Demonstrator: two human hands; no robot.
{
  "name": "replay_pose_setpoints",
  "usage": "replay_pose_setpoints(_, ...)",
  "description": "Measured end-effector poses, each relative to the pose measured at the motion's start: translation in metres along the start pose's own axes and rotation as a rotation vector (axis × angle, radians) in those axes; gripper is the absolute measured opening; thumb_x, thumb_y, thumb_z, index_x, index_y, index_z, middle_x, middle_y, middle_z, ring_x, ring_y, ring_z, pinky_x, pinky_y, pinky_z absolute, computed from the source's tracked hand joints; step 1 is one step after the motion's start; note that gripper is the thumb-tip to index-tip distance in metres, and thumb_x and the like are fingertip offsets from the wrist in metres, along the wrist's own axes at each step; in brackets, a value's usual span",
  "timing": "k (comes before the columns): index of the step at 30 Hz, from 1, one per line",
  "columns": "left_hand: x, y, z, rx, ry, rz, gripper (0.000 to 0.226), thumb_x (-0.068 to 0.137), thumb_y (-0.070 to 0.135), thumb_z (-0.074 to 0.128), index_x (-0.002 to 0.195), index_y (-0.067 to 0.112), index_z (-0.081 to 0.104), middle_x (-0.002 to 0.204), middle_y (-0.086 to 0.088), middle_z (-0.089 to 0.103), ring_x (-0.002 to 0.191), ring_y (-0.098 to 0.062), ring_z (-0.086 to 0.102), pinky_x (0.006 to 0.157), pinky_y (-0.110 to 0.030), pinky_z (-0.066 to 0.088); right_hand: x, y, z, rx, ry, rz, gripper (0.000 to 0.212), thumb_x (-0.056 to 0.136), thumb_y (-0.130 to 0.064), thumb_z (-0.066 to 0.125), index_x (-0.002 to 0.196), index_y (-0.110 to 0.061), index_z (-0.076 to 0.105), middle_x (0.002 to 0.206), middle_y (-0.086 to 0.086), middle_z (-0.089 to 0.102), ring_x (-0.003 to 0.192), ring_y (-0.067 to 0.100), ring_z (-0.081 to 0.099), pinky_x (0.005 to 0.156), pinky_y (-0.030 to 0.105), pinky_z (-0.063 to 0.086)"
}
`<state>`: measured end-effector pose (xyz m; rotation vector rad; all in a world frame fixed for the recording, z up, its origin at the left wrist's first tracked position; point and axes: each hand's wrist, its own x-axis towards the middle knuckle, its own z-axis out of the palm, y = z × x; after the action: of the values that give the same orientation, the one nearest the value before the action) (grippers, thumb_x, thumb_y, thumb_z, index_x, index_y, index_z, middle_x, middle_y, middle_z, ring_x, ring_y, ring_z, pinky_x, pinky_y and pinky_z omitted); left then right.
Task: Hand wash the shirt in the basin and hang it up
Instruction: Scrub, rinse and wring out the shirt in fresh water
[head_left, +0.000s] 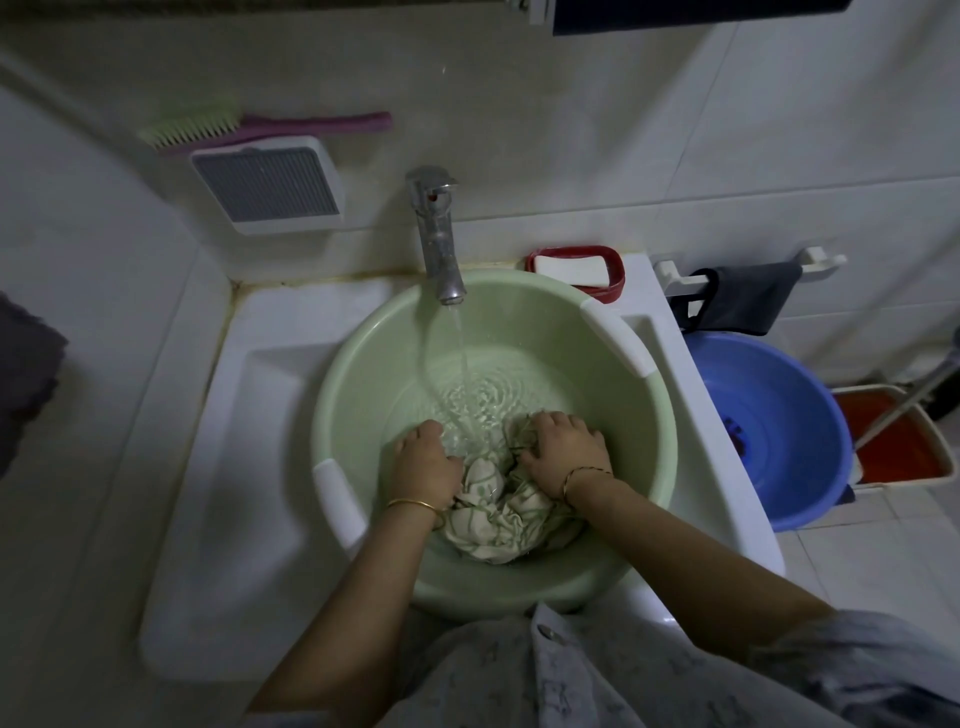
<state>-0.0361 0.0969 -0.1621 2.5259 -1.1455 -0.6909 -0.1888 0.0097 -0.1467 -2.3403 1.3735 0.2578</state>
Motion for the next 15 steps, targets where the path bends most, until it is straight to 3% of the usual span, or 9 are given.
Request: replay_pose_setpoints(15,0.0004,-0.0006,0.0013,0.009,0.007,0.002,0.049,0.083,0.020,0.058,0.130,0.012,0.048,0.133,-0.013,0.052,0.124,-0.032,0.044,0.101,-0.031,0.034,0.0004,-0.0004,0.0002,-0.009,0.003,0.000,0.049,0.091,-0.038,0.045,0.135,-0.017,0.039,0.141,0.005,0.042,0.128,0.025,0.037,0.101,0.043,0.033)
